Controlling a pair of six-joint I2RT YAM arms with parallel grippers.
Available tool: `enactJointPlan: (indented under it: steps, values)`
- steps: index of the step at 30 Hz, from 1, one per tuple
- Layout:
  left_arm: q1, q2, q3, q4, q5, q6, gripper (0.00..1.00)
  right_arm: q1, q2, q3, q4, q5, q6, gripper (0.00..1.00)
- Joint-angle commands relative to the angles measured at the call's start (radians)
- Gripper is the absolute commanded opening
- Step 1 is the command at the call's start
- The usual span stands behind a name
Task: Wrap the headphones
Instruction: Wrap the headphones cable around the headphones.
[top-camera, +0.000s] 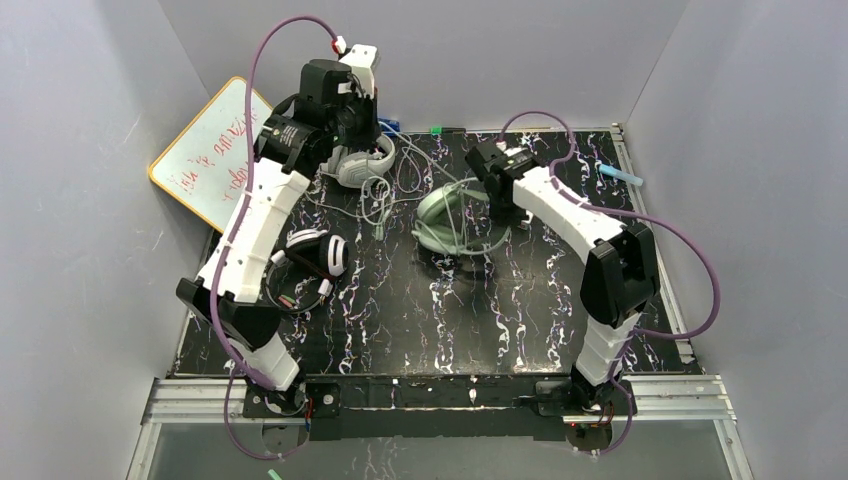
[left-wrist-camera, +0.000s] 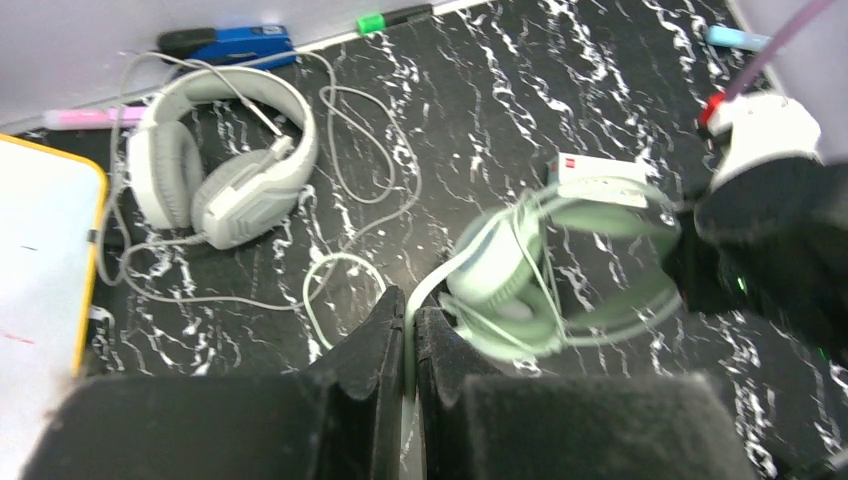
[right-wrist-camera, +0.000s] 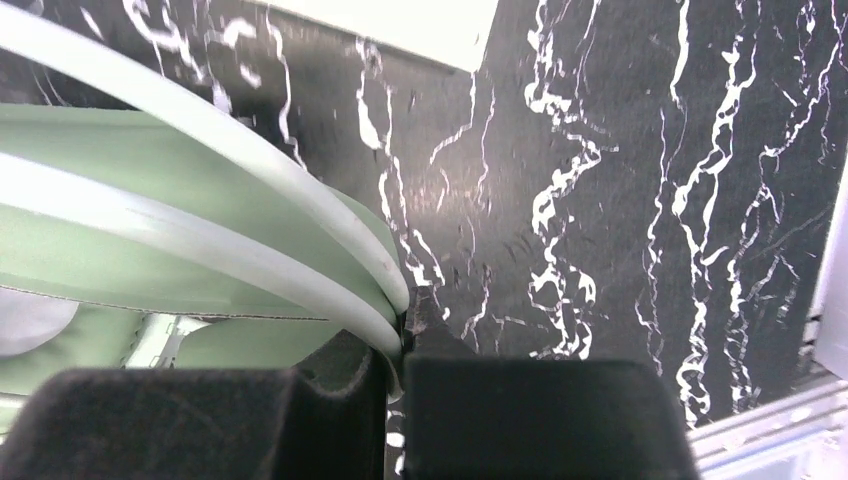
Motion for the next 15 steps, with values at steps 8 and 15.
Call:
enactJointPlan:
  steps: [8,15]
  values:
    - [0.004,-0.155,-0.154,0.037,0.258,-0.127,0.0,-0.112,0.206,0.491,-0.123,0.027,0.258,0.01]
    - [-0.044,-0.238,-0.391,0.107,0.391,-0.21,0.0,-0.14,0.255,0.655,-0.132,-0.089,0.373,0.01]
